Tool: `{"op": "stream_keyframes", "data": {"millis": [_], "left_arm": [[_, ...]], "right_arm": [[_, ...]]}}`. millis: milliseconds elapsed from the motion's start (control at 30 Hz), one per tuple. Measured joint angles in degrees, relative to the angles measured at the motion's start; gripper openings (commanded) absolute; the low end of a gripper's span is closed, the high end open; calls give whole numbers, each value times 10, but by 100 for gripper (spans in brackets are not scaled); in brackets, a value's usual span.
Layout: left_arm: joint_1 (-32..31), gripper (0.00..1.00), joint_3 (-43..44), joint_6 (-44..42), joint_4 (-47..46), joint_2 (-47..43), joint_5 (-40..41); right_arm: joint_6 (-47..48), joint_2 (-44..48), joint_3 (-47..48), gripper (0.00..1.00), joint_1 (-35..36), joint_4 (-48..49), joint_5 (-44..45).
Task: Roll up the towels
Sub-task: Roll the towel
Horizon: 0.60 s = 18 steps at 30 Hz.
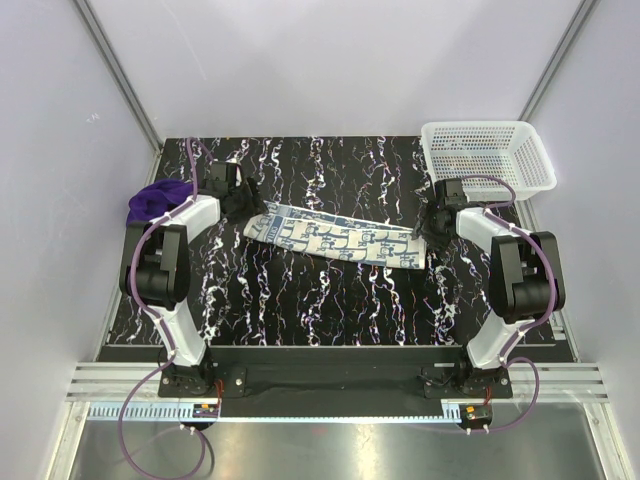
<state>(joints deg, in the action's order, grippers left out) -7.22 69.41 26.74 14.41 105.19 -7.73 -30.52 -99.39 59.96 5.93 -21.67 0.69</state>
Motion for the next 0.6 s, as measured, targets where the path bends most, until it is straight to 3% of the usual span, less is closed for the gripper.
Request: {"op": "stream_keyframes", "data": {"millis": [333,567,600], "left_arm": [[0,64,-2,0,-2,0,-3],[0,58,-2,1,-8,0,-7],[0,54,-3,0,-10,0,-7]], "right_arm": [[3,0,-1,52,0,1,1],[2,0,-4,45,0,15,-9],[2,0,-5,45,0,17,-11]]}}
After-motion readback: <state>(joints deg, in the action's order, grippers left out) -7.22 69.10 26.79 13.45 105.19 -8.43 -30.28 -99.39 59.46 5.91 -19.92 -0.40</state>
